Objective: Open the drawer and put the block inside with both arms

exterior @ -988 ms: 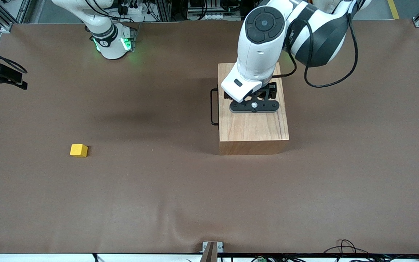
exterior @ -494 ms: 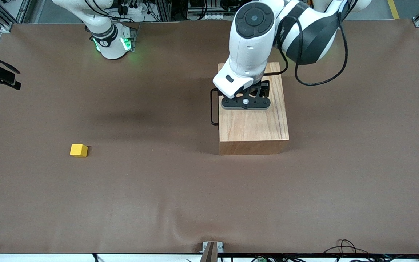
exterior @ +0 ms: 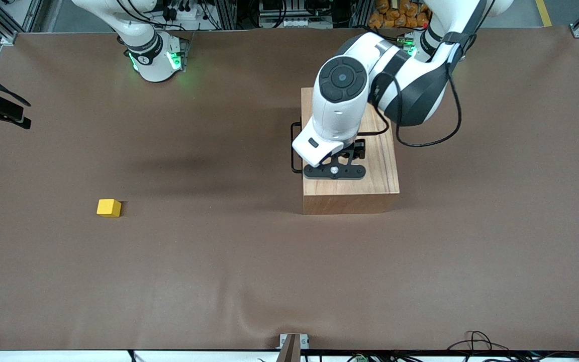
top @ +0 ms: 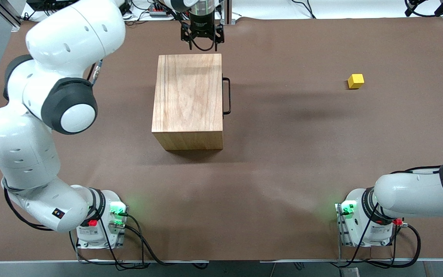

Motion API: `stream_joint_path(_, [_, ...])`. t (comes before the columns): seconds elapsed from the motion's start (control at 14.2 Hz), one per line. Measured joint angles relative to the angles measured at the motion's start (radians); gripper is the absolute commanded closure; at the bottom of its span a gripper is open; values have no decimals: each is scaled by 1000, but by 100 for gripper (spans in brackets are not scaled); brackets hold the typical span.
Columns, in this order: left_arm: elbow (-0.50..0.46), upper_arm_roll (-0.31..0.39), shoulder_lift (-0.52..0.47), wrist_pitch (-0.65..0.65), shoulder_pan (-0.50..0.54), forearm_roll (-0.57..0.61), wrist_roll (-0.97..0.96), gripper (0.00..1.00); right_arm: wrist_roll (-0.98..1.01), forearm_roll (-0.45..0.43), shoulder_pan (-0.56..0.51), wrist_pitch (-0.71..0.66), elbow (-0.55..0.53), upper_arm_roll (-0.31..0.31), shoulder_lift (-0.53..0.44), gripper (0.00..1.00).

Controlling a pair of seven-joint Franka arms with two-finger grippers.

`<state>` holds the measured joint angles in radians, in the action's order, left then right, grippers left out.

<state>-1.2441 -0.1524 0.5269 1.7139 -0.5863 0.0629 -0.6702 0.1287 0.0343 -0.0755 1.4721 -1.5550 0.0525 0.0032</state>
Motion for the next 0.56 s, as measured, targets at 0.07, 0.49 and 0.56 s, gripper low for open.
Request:
stream_joint_path(0.07, [0, 4, 15, 26, -15, 1, 0, 0, 0, 0, 0, 13, 0, -1, 5, 0])
stream_joint_path(0.49, [43, 166, 130, 107, -231, 50, -25, 0, 0, 2, 23, 35, -1, -5, 17, 0])
stream_joint_path(0.56, [69, 180, 149, 107, -254, 51, -37, 0, 1, 6, 24, 43, -2, -6, 25, 0])
